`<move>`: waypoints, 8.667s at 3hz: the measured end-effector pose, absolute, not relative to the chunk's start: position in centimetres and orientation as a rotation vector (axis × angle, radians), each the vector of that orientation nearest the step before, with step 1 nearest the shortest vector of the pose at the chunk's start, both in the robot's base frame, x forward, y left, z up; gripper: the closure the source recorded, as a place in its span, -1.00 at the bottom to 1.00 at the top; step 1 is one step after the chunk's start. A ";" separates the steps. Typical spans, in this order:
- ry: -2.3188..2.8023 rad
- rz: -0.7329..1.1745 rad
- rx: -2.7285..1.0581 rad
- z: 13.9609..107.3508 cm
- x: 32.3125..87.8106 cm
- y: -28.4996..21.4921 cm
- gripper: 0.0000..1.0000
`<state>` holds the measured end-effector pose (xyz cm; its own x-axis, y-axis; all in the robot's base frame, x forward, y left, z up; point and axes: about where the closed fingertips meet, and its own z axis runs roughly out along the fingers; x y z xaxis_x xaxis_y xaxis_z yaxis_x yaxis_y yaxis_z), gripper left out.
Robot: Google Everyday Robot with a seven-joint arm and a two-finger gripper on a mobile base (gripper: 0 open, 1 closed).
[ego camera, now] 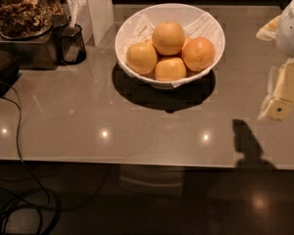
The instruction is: Pick orange from white bowl
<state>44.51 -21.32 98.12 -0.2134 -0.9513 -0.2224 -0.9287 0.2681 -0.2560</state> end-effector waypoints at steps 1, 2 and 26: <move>2.212 -0.095 -1.717 98.1 44.5 -21.3 -1.00; 2.170 -0.103 -1.728 99.5 47.1 -20.3 -1.00; 1.207 0.066 -1.489 112.5 46.7 -0.1 1.00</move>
Offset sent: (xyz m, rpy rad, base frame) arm 0.0713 0.0253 0.0378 0.0194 -0.0559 0.0644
